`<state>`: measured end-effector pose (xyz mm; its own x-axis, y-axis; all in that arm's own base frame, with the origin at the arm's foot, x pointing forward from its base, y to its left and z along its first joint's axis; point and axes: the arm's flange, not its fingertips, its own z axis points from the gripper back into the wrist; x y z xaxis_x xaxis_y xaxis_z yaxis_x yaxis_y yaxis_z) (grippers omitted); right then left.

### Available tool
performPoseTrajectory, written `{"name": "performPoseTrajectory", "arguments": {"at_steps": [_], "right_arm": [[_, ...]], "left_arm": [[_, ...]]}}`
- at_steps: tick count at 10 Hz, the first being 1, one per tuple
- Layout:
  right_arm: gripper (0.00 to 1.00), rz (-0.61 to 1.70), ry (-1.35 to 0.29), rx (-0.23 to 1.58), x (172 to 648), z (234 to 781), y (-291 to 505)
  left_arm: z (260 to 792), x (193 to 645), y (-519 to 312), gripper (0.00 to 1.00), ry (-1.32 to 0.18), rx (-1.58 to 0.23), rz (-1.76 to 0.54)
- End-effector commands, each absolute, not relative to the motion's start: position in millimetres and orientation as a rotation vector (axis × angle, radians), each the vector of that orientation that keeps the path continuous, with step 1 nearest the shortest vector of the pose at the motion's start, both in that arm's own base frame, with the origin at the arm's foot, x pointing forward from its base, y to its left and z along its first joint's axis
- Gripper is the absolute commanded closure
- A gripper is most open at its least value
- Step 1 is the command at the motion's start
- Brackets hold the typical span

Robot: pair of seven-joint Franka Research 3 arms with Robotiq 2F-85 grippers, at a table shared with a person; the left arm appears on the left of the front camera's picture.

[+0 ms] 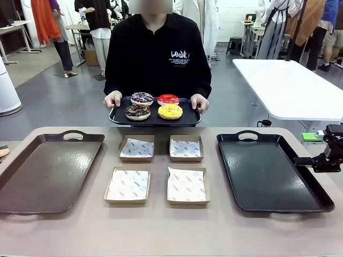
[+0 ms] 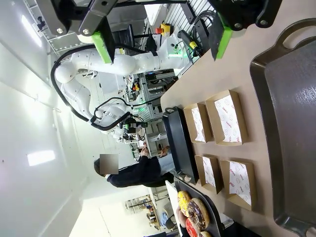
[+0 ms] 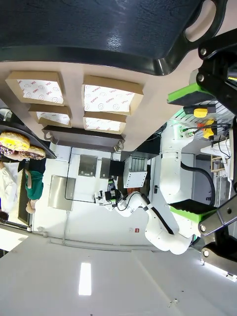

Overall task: Individually package the donuts and arrange them on the tray.
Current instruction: Pick up one Paper togo box.

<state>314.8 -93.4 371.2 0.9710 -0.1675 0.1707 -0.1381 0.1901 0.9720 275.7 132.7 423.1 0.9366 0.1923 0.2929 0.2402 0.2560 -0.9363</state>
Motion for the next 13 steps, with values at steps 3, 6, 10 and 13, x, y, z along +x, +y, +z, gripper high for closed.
{"name": "performPoseTrajectory", "arguments": {"at_steps": [3,6,10,13], "right_arm": [[0.0,-0.02,-0.261,1.394,314.7,370.6,-93.4],[0.0,-0.02,-0.261,1.394,314.7,370.6,-93.4],[0.0,-0.02,-0.261,1.394,314.7,370.6,-93.4],[0.0,-0.02,-0.261,1.394,314.7,370.6,-93.4]], "left_arm": [[423.7,276.7,135.1,0.0,-0.404,-1.34,-0.041],[423.7,276.7,135.1,0.0,-0.404,-1.34,-0.041],[423.7,276.7,135.1,0.0,-0.404,-1.34,-0.041],[423.7,276.7,135.1,0.0,-0.404,-1.34,-0.041]]}}
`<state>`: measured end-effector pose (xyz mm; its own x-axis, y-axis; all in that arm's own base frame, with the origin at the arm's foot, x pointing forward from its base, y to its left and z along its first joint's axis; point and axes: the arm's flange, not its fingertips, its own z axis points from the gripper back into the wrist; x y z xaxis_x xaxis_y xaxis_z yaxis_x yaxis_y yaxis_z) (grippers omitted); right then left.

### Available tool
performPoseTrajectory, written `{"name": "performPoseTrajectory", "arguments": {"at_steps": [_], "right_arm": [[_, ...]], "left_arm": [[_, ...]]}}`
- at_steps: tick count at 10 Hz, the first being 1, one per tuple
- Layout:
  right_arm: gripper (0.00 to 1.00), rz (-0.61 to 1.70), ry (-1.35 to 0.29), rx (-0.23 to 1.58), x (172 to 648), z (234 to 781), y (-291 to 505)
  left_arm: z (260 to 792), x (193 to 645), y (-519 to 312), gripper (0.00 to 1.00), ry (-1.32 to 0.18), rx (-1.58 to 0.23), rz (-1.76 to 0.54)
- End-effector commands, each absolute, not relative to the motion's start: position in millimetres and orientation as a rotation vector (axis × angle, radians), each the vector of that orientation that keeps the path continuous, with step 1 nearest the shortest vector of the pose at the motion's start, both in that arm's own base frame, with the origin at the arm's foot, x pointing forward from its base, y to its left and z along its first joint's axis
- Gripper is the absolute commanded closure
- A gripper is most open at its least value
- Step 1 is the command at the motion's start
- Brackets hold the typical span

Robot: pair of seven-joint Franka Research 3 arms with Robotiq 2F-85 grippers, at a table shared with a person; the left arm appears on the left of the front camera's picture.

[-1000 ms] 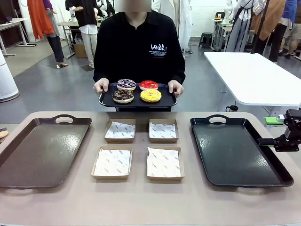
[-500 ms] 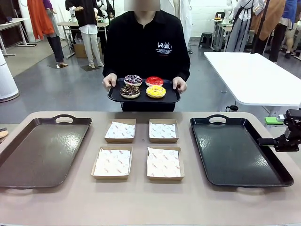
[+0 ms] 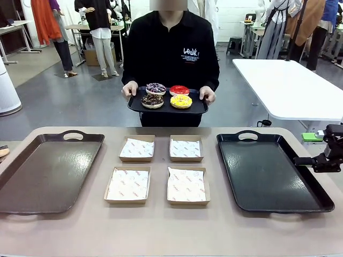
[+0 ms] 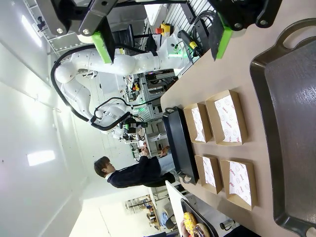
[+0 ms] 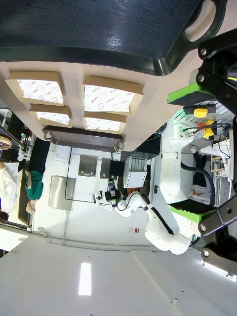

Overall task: Individually package the donuts and arrange them on the tray.
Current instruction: Pick up one Paper togo box.

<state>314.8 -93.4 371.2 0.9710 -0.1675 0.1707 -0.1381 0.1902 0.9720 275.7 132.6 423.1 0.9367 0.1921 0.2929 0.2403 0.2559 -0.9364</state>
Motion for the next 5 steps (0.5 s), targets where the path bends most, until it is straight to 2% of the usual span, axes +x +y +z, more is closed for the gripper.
{"name": "performPoseTrajectory", "arguments": {"at_steps": [1,3,5], "right_arm": [[0.0,-0.02,-0.261,1.394,315,371,-93],[0.0,-0.021,-0.261,1.384,315,371,-93],[0.0,-0.037,-0.226,1.291,330,391,-73]], "left_arm": [[424,277,135,0.0,-0.404,-1.34,-0.041],[424,277,135,0.0,-0.404,-1.34,-0.041],[424,277,135,0.0,-0.404,-1.34,-0.041]]}}
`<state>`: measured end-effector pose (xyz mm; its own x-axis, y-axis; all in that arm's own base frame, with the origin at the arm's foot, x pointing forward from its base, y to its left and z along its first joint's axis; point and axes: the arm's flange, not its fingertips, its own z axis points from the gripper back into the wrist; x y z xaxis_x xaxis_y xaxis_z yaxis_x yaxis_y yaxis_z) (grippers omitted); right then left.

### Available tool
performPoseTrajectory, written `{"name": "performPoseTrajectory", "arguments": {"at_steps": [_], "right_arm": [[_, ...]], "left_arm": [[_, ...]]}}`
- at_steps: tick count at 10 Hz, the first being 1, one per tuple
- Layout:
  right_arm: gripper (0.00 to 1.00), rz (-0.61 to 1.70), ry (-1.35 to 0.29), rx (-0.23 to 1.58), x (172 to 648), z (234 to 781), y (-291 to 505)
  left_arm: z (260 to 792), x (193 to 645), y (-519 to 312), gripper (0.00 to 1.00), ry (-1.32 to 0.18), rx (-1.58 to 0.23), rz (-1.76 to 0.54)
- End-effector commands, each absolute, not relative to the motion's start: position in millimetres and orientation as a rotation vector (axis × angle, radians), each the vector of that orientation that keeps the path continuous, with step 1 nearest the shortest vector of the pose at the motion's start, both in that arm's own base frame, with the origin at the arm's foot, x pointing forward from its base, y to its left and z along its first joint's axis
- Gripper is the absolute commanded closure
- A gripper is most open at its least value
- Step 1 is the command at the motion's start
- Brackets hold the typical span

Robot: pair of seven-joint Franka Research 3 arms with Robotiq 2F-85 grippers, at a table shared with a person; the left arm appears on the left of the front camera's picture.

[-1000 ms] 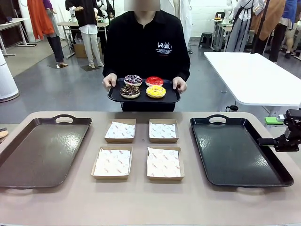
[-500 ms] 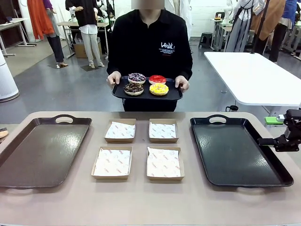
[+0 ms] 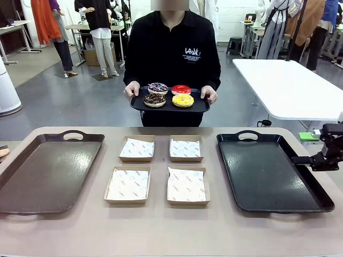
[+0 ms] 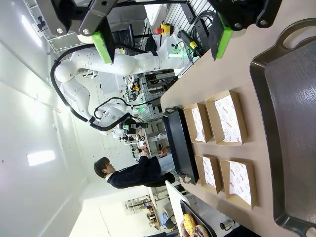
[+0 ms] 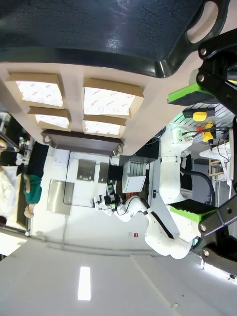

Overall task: Individually package the donuts and arrange them on the tray.
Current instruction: Pick up one Paper togo box.

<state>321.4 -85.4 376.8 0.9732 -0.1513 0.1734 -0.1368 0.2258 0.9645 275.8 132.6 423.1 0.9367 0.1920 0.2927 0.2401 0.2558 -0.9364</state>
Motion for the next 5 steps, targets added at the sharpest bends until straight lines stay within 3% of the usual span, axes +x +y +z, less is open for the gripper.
{"name": "performPoseTrajectory", "arguments": {"at_steps": [1,5], "right_arm": [[0.0,-0.058,-0.221,1.246,340,405,-62],[0.0,-0.045,-0.104,0.968,397,483,6]], "left_arm": [[424,277,135,0.0,-0.404,-1.34,-0.041],[424,277,135,0.0,-0.404,-1.34,-0.041]]}}
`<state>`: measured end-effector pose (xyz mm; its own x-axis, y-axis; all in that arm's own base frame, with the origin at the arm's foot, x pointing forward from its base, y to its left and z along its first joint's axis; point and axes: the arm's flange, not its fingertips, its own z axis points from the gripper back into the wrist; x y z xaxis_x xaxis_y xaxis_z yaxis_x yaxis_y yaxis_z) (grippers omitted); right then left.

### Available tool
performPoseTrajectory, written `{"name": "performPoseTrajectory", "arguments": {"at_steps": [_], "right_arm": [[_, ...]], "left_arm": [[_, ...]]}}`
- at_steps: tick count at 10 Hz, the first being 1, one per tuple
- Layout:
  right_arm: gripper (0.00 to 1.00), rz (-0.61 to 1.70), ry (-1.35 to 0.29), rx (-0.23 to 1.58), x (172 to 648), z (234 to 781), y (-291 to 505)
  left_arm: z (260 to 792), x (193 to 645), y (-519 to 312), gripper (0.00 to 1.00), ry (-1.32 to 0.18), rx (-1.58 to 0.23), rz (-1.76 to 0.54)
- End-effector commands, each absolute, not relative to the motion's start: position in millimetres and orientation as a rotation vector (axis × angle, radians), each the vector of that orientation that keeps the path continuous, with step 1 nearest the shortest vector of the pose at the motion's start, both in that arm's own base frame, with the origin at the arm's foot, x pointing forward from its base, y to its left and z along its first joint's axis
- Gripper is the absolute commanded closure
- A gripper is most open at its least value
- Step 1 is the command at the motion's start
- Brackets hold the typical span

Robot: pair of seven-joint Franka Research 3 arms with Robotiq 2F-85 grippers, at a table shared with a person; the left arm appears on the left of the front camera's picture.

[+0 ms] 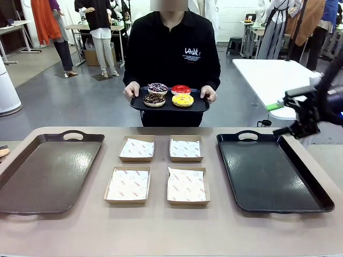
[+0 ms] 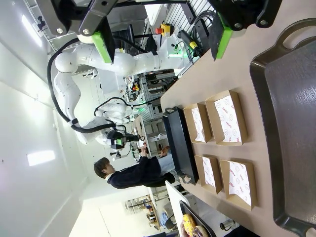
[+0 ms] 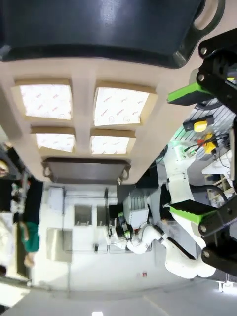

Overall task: Individually package the donuts and arrange them on the tray.
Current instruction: Pick up one Paper togo box.

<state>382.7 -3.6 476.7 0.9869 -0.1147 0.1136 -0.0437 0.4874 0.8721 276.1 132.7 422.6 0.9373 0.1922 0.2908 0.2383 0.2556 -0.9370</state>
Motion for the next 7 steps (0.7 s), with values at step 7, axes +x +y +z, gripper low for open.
{"name": "performPoseTrajectory", "arguments": {"at_steps": [7], "right_arm": [[0.0,-0.124,-0.112,0.588,485,488,133]], "left_arm": [[424,277,135,0.0,-0.404,-1.34,-0.041]]}}
